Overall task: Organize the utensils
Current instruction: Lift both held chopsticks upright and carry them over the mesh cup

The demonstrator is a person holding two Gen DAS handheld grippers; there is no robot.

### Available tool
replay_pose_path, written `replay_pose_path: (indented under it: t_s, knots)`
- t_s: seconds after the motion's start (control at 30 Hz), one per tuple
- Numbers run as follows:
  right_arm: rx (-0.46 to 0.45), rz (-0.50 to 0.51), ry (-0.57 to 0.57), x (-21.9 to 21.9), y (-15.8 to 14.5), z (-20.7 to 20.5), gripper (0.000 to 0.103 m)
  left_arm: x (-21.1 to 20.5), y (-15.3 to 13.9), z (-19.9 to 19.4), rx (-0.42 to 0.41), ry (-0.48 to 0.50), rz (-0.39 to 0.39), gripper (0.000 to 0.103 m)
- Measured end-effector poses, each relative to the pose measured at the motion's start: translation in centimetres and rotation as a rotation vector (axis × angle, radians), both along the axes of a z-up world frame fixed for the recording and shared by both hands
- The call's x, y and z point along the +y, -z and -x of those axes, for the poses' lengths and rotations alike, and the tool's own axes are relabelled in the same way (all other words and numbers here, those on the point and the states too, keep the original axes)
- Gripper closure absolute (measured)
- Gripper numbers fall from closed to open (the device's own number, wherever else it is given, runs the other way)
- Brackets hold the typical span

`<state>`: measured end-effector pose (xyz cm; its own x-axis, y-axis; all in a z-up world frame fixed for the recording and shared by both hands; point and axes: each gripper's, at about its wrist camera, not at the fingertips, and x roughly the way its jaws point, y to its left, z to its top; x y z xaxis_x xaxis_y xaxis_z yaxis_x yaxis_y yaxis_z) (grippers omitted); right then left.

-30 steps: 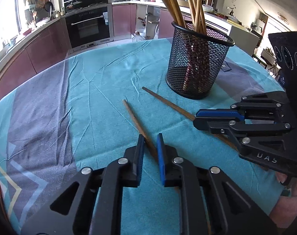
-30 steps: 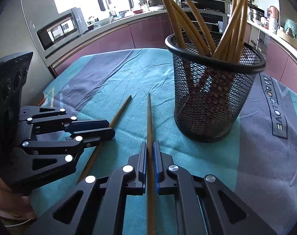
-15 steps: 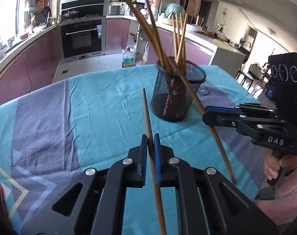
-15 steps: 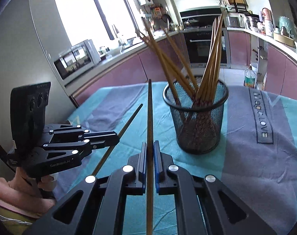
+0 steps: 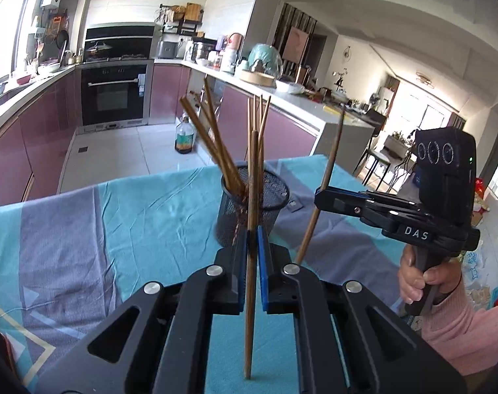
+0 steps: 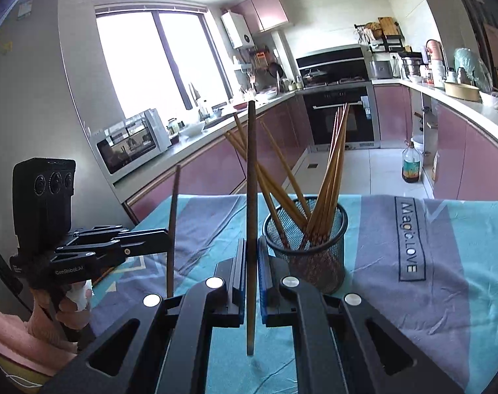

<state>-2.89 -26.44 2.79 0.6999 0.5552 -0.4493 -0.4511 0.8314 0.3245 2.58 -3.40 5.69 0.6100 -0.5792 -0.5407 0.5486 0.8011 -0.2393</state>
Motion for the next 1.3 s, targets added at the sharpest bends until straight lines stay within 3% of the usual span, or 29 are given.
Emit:
replay_pose_path:
  t_s: [0.33, 0.87, 1.0, 1.13, 1.3]
  knots:
    - [-0.058, 0.013, 0.017, -0.5, -1.9, -0.2, 0.098, 0.1, -2.7, -0.6, -0.040, -0.007, 0.079, 0.096]
    - [-0.133, 0.025, 0.020, -0.7, -5.1, -1.1, 0.098, -1.2, -7.7, -1.1, -0.132, 0.019, 0.119, 0.102]
    - [-0.117, 0.028, 0.025, -0.6, -4.5, -1.6, 0.098, -1.7, -6.6, -1.6, -0.095, 0.015, 0.099, 0.102]
    - [-0.072, 0.024, 0.030, -1.0, -3.1, -2.0, 0.098, -2.1, -3.9, -2.9, -0.052, -0.037, 0.013, 0.101]
    - [-0.042, 0.016, 0.037, -1.5, -2.1, -2.1, 0.098, -2.1, 0.3, -4.6, 0.025, -0.052, -0.064, 0.089]
